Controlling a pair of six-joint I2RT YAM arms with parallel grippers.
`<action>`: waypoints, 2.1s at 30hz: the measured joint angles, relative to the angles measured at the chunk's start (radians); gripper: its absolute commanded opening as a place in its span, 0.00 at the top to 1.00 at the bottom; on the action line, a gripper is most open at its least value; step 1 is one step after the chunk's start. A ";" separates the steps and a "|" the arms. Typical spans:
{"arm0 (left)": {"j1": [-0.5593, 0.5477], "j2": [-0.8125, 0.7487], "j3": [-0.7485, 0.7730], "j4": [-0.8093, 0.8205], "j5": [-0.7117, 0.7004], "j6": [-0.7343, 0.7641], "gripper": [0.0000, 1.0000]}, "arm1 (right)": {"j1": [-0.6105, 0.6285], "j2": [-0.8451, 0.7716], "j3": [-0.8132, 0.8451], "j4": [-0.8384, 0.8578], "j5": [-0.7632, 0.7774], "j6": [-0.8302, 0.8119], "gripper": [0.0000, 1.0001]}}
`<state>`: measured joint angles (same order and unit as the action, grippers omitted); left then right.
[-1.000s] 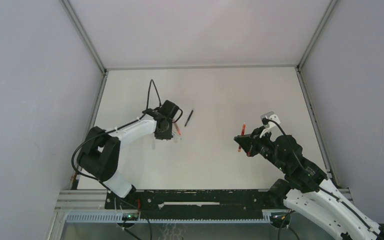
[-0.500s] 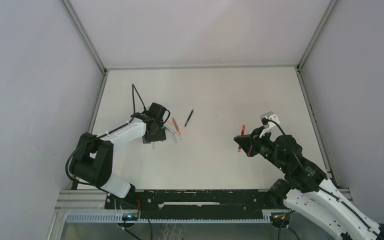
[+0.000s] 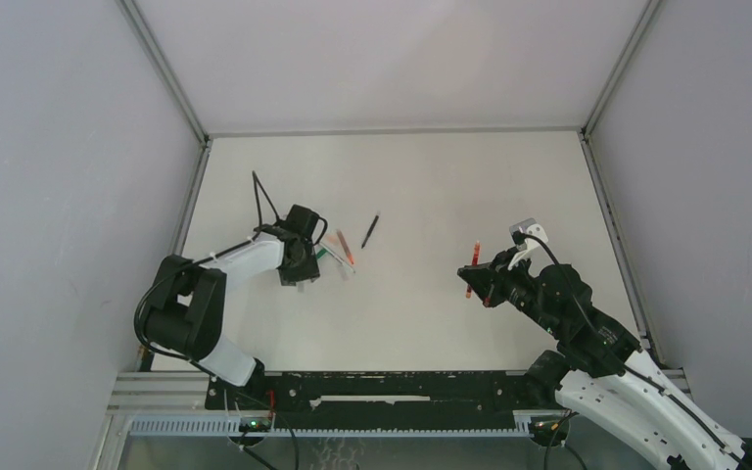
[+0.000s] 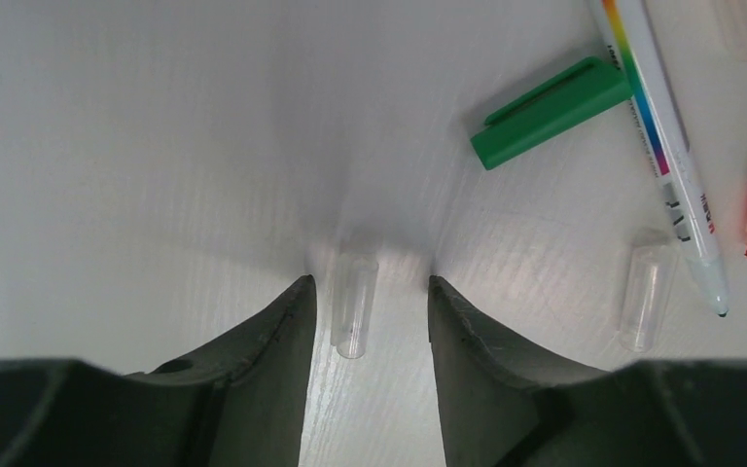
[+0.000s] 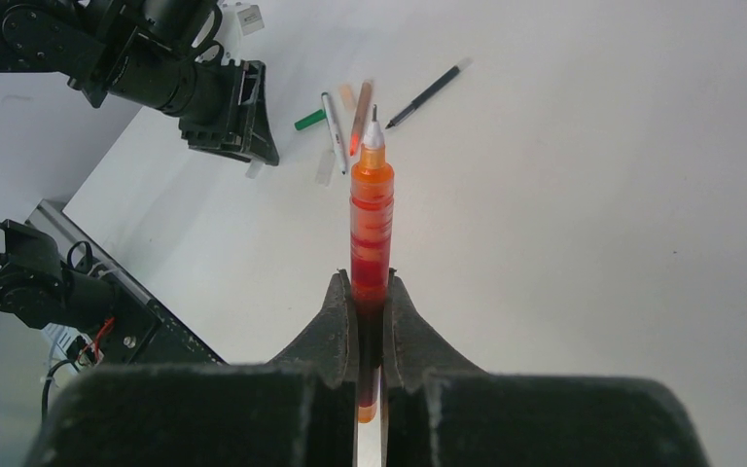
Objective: Insert the pens into the pen caps
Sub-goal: Insert the pen cap onto the pen.
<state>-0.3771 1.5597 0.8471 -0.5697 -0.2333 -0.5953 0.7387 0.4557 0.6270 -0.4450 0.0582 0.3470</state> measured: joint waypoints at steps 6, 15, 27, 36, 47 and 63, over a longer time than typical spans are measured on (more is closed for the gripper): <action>0.003 0.004 -0.008 0.041 0.012 -0.008 0.67 | -0.005 0.000 0.000 0.000 0.000 0.000 1.00; 0.005 -0.018 -0.036 0.078 0.002 -0.008 0.82 | -0.005 0.003 0.000 0.000 -0.004 0.000 1.00; 0.007 -0.096 -0.109 0.141 0.103 -0.005 0.83 | -0.005 0.068 -0.027 0.061 -0.090 0.035 1.00; 0.000 -0.196 -0.153 0.153 0.244 0.000 0.82 | 0.055 0.343 -0.061 0.283 -0.224 0.104 1.00; -0.090 -0.253 -0.152 0.219 0.348 -0.001 0.81 | 0.165 0.735 -0.069 0.645 -0.323 0.188 1.00; -0.150 -0.377 -0.097 0.251 0.415 -0.039 0.78 | 0.262 1.064 -0.058 0.924 -0.390 0.254 1.00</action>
<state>-0.5274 1.1831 0.7506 -0.3183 0.1814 -0.6342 1.0004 1.5192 0.5686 0.4786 -0.3317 0.6010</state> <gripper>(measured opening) 0.213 0.054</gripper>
